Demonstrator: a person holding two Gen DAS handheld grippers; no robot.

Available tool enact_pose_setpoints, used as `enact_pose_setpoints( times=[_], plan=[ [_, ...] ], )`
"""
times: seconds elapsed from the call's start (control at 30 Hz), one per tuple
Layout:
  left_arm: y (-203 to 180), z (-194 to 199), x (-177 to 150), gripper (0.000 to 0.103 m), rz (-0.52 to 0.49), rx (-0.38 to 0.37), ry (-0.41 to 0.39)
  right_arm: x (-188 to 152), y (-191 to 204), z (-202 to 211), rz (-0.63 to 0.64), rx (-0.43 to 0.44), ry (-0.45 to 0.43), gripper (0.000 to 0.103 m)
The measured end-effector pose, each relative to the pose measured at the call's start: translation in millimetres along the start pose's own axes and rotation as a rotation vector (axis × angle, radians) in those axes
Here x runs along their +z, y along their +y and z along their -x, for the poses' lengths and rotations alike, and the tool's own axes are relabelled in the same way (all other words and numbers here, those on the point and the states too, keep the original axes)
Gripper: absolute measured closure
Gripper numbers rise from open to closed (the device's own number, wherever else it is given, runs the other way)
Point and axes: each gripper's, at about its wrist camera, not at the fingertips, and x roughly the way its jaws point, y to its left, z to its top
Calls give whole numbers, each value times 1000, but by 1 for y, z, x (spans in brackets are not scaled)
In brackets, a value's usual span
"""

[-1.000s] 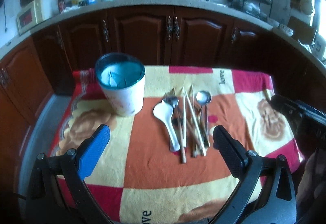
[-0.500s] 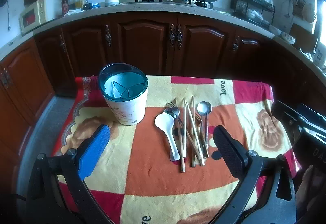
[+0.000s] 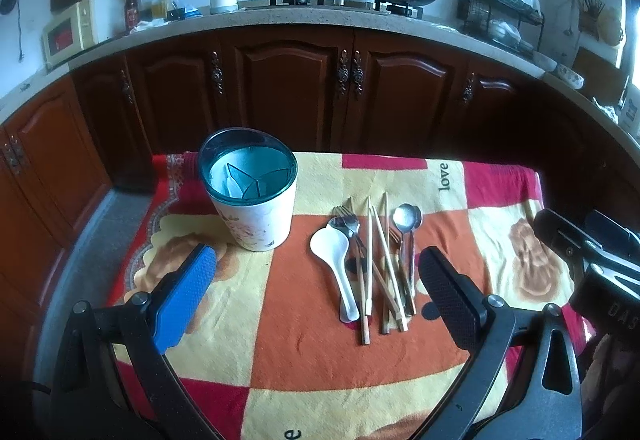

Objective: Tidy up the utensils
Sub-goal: 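Move both tools toward the row of utensils beside the white holder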

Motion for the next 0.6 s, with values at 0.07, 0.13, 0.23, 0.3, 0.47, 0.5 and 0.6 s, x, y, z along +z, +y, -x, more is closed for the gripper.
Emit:
enact_pose_setpoints(
  times=[0.07, 0.13, 0.23, 0.3, 0.47, 0.5, 0.6],
  plan=[
    [1, 1, 1, 1, 4, 1, -4, 0, 1, 0, 6, -2, 0, 9],
    [2, 1, 1, 1, 12, 4, -6, 0, 2, 0, 10, -3, 0, 9],
    [4, 0, 2, 1, 21, 4, -5, -1, 3, -1, 13, -3, 2, 9],
    [5, 0, 1, 1, 24, 4, -4, -1, 3, -2, 17, -4, 4, 9],
    [6, 0, 1, 1, 27, 14, -9, -2, 5, -2, 17, -1, 3, 9],
    [6, 0, 0, 1, 27, 15, -9, -2, 5, -2, 19, -3, 3, 9],
    [7, 0, 0, 1, 26, 18, -11, -2, 6, -2, 16, -4, 2, 9]
  ],
)
